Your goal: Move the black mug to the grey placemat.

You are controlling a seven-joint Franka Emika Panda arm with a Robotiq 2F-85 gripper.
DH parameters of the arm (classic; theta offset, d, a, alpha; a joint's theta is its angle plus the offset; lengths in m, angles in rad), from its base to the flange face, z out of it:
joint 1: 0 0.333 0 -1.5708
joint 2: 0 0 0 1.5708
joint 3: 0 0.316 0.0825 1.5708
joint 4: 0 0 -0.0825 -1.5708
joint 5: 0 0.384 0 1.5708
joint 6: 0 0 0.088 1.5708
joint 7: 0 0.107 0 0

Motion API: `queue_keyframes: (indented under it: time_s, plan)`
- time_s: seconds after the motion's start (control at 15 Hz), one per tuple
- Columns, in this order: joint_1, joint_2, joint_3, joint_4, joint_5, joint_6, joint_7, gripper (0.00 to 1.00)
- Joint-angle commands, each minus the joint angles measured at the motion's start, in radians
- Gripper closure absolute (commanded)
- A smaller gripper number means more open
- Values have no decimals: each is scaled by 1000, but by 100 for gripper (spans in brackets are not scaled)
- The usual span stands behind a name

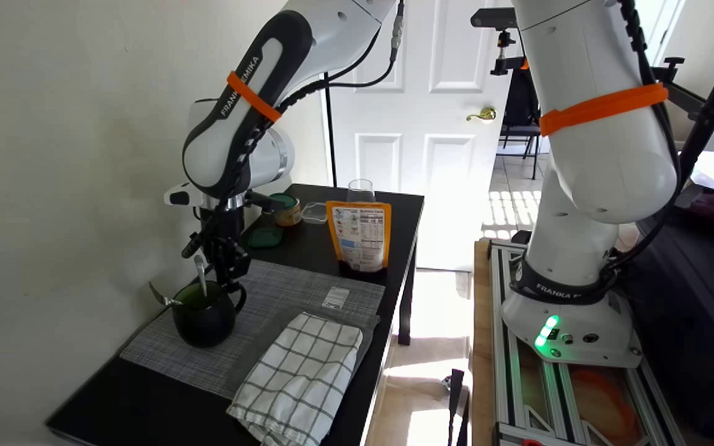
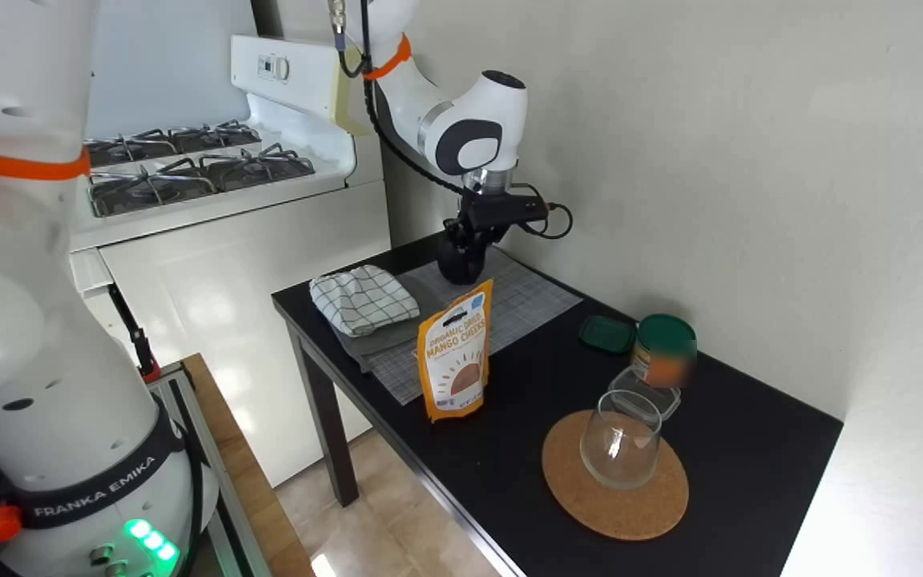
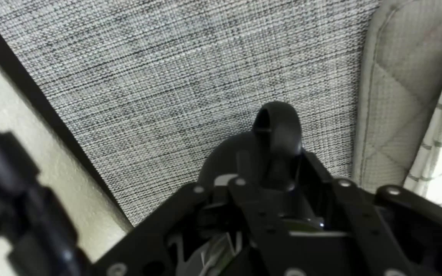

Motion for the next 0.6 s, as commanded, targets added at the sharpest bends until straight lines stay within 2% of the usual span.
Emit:
queue_keyframes:
  time_s: [0.0, 0.27, 0.33, 0.4, 0.53]
  plan:
    - [10, -65, -12, -35, -29, -31, 58, 30]
    - [-2, -178, -12, -102, -22, -120, 35, 1]
    - [4, -209, -22, -121, -34, -159, 39, 0]
    - [36, -247, -60, -148, -106, -221, 116, 0]
    - [56, -313, -96, -208, -197, -280, 216, 0]
